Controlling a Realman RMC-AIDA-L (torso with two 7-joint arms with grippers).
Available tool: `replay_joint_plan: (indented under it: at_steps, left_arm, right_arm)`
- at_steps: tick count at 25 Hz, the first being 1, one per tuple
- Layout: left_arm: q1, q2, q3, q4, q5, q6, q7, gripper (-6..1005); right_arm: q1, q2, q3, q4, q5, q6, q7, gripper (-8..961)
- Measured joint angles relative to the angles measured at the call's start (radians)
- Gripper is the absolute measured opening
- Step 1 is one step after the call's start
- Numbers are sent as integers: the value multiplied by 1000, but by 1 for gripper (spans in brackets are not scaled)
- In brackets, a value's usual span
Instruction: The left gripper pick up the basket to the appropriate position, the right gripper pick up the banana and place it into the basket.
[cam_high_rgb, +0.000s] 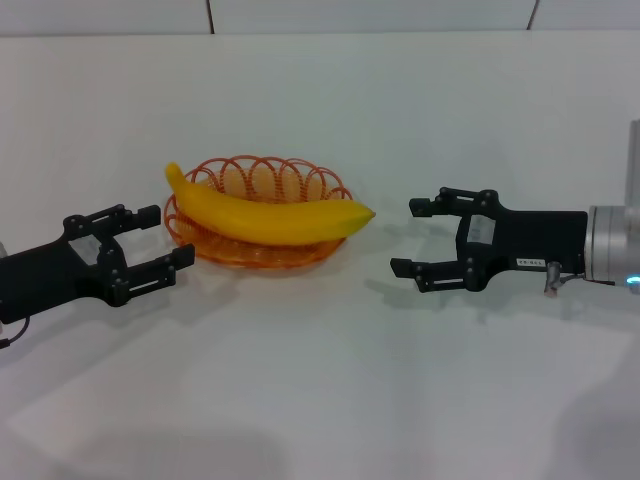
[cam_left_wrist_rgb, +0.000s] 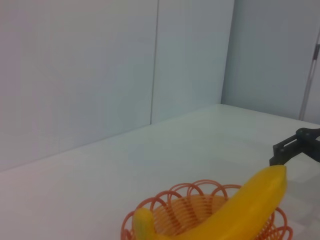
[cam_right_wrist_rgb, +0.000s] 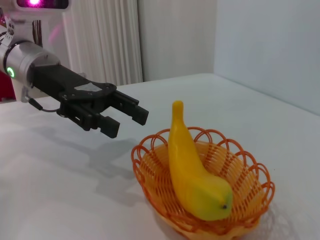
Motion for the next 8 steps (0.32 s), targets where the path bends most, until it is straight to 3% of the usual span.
replay_joint_plan:
  at_steps: [8]
  left_arm:
    - [1, -1, -3, -1, -1, 1, 0, 740]
  right_arm:
    - [0, -1, 5, 0, 2, -5, 1, 879]
